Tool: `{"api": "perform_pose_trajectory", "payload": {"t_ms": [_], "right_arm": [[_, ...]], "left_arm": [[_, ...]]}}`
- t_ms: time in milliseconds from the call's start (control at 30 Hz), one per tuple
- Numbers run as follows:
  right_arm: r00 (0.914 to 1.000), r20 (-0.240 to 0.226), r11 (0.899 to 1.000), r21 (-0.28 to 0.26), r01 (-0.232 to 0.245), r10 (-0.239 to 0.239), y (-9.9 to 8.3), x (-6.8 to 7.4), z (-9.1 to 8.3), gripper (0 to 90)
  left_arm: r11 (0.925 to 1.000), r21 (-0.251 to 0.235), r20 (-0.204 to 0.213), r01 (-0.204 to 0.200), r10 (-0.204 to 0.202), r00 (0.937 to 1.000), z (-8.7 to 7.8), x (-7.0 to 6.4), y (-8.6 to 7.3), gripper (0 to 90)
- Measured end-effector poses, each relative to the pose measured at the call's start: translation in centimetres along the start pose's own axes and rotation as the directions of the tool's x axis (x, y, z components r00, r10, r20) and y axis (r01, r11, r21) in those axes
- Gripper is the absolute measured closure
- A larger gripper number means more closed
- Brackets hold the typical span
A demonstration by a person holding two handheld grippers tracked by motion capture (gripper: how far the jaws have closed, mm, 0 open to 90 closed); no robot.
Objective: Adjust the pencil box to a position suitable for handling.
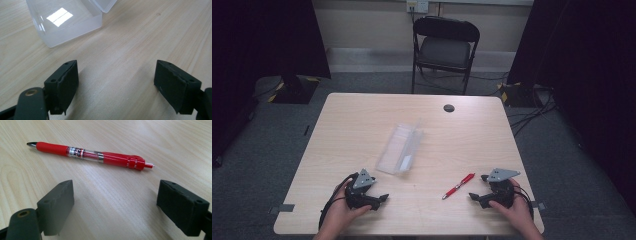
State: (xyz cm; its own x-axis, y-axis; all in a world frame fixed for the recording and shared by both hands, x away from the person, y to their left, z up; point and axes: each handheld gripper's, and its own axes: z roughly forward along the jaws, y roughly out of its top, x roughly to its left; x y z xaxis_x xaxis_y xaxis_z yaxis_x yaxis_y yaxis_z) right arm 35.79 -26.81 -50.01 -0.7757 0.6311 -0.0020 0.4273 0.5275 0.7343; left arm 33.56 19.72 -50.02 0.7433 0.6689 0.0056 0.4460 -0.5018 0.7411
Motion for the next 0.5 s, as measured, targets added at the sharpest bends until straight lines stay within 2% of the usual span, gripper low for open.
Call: {"api": "perform_pose_trajectory", "payload": {"t_ms": [333, 500], "right_arm": [[1.0000, 0.000, 1.000, 0.000, 0.000, 0.000, 0.00, -0.01, 0.00, 13.6], [1.0000, -0.001, 1.000, 0.000, 0.000, 0.000, 0.00, -0.01, 0.00, 13.6]], "left_arm": [[1.0000, 0.001, 0.001, 0.010, -0.010, 1.0000, -0.01, -0.04, -0.03, 19.7], [1.0000, 0.002, -0.004, 0.002, -0.002, 1.0000, -0.05, 0.03, -0.02, 20.2]]}}
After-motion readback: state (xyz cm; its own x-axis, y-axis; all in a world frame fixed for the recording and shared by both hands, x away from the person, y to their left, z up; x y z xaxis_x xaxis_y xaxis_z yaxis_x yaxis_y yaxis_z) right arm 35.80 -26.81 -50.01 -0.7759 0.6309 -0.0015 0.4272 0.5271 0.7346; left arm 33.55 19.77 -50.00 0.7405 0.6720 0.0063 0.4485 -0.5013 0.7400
